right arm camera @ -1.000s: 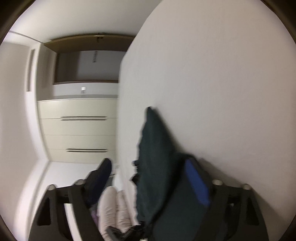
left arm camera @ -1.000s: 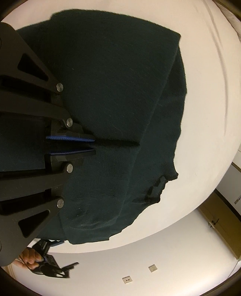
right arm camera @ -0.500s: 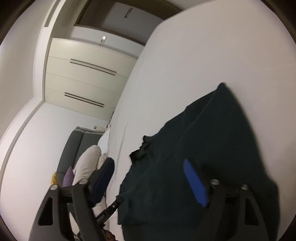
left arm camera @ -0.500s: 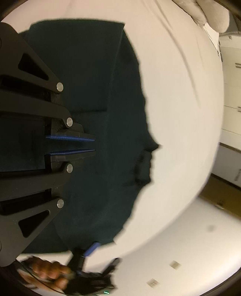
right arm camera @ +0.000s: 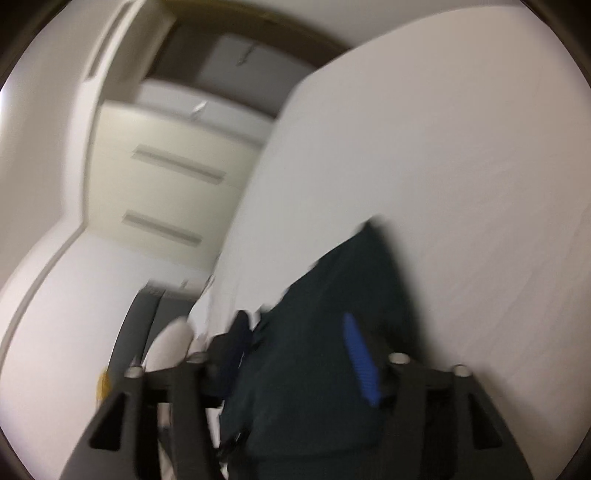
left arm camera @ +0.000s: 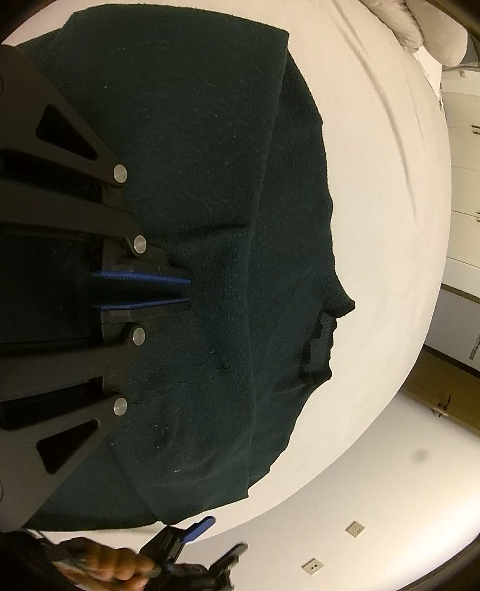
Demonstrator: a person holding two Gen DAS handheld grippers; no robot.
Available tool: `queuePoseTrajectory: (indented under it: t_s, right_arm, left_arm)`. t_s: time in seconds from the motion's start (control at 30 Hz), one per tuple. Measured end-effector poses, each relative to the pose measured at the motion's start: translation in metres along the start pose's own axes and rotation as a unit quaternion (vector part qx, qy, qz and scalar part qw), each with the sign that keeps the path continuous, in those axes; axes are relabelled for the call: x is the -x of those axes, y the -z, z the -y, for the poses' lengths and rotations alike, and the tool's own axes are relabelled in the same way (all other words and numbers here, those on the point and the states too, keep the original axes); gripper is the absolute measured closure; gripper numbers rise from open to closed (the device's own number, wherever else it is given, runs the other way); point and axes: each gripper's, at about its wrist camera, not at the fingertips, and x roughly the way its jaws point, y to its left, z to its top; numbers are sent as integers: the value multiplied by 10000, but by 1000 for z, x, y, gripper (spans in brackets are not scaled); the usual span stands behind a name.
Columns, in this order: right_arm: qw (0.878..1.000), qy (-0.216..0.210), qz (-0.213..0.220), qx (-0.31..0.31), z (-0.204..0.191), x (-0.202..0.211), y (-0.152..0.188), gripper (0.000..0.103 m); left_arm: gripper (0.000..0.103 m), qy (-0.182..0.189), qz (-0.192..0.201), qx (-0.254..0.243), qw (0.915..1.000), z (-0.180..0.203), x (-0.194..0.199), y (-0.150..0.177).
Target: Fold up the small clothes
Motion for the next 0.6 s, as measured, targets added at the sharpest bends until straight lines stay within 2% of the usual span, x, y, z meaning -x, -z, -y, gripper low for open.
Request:
queuePoseTrajectory:
  t_s: [0.1, 0.13, 0.17, 0.2, 0.23, 0.27, 0.33, 0.37, 0.4, 0.53, 0.6]
  right_arm:
    - [9991, 274, -334, 28, 13, -18, 10, 40]
    - [9990, 295, -347, -25, 22, -18, 11, 48]
    - [9990, 307, -324, -80, 31, -16, 10, 70]
    - [9987, 310, -333, -222, 41, -11, 8, 88]
    - [9983, 280, -272, -438, 50, -3, 6, 90]
    - [9981, 280, -169, -530, 54, 7, 7, 88]
    - [9975, 569, 99, -416, 52, 37, 4, 70]
    - [9965, 754, 225, -286, 46, 51, 5, 47]
    - [9955, 858, 400, -85, 38, 70, 6, 34]
    - [9872, 1020, 773, 954, -10, 124, 32, 32]
    - [9741, 1191, 1019, 1628, -42, 149, 58, 25]
  left_arm:
    - [95, 37, 0, 57, 10000, 3, -5, 2]
    - [95, 52, 0, 80, 10000, 2, -5, 2]
    - [95, 71, 9, 105, 9999, 0, -2, 4]
    - [95, 87, 32, 131, 9999, -2, 1, 7]
    - [95, 97, 47, 151, 9998, -4, 4, 10]
    - [95, 114, 59, 174, 9998, -7, 8, 14]
    - [95, 110, 77, 237, 9996, -12, 20, 23]
    - [94, 45, 96, 246, 9996, -14, 27, 27]
    - [93, -147, 118, 255, 9995, -16, 37, 34]
    - [93, -292, 468, 238, 9982, -19, 85, 64]
    - [93, -377, 737, 52, 9966, -11, 116, 81]
